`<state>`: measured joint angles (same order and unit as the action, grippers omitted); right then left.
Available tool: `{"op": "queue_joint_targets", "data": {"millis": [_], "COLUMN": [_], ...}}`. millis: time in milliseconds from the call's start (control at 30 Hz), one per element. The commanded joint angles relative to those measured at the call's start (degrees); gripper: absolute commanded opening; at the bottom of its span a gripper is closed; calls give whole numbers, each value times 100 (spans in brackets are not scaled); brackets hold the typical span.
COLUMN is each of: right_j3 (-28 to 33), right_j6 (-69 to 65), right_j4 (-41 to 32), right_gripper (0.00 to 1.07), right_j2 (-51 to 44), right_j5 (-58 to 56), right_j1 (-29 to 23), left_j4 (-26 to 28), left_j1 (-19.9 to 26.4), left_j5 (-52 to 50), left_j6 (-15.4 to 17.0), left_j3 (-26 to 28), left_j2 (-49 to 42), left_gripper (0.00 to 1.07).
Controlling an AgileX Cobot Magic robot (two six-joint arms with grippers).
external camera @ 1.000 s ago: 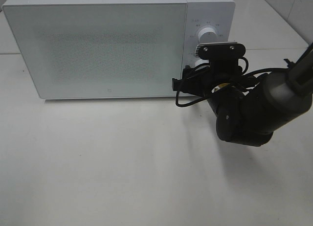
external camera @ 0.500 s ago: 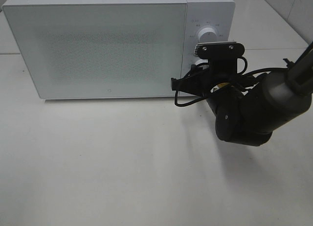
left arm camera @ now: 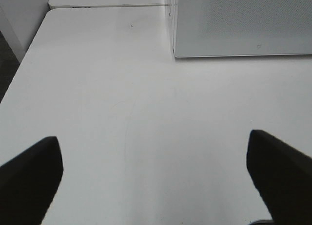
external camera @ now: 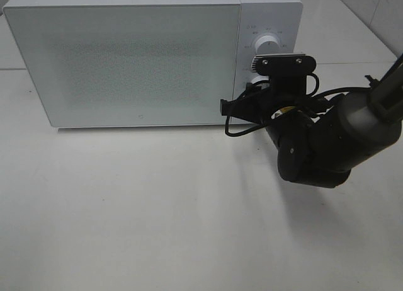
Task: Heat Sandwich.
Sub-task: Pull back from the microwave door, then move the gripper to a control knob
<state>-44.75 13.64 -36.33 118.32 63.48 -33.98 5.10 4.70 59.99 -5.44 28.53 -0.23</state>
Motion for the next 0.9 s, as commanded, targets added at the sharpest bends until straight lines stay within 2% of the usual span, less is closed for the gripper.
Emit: {"op": "queue_joint_targets", "data": {"millis": [33, 333, 567, 900], "right_j3": [-69, -69, -69, -69], "right_j6": [-218, -1438, -3398, -5672], "right_j4": [109, 149, 470, 487], "right_gripper": [7, 7, 7, 2], "right_j2": [-34, -34, -34, -34], "right_j5": [40, 80, 281, 647], "right_j1": [-6, -6, -6, -6], "left_j4": [29, 29, 29, 29], "left_j1": [-46, -46, -46, -46], "left_j5": [-57, -57, -57, -57], "left_j6": [17, 17, 17, 17], "left_j3": [-17, -17, -17, -17], "left_j2": [-149, -149, -149, -149], "left_gripper": [97, 97, 97, 97]}}
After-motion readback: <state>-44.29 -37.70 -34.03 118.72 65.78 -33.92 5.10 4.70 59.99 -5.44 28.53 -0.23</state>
